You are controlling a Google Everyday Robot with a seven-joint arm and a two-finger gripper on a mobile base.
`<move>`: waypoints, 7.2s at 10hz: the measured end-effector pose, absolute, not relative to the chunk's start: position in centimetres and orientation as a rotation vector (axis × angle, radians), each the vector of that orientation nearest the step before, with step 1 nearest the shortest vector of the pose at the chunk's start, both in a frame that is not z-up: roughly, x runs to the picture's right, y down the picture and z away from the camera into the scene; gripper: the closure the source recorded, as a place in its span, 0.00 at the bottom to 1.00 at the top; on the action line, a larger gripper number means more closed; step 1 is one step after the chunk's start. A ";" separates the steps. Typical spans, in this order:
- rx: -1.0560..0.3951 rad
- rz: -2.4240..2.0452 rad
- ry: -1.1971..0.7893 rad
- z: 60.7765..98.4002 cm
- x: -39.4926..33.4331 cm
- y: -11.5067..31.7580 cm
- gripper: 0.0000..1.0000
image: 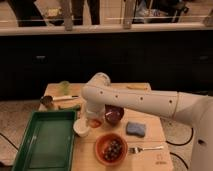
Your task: Place apple in paper cup
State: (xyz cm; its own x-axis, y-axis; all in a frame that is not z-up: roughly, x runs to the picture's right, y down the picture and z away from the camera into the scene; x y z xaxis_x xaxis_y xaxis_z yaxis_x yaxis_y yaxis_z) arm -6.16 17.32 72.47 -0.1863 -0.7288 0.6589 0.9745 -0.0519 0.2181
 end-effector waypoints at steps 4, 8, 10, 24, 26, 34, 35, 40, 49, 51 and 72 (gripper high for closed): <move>-0.440 -1.647 -0.757 72.5 -6.4 17.4 0.99; -0.436 -1.678 -0.772 72.4 -6.7 17.4 0.99; -0.435 -1.689 -0.780 72.5 -6.8 17.5 0.99; -0.417 -1.768 -0.832 72.7 -7.6 18.3 0.87; -0.416 -1.774 -0.837 72.7 -7.7 18.4 0.69; -0.413 -1.796 -0.851 72.9 -7.8 18.6 0.20; -0.410 -1.804 -0.856 72.9 -7.9 18.7 0.24; -0.405 -1.822 -0.865 73.1 -8.1 18.9 0.66; -0.393 -1.845 -0.873 73.5 -8.0 19.1 0.52; -0.389 -1.858 -0.876 73.5 -7.7 19.2 0.41; -0.381 -1.869 -0.881 73.8 -8.4 18.9 0.62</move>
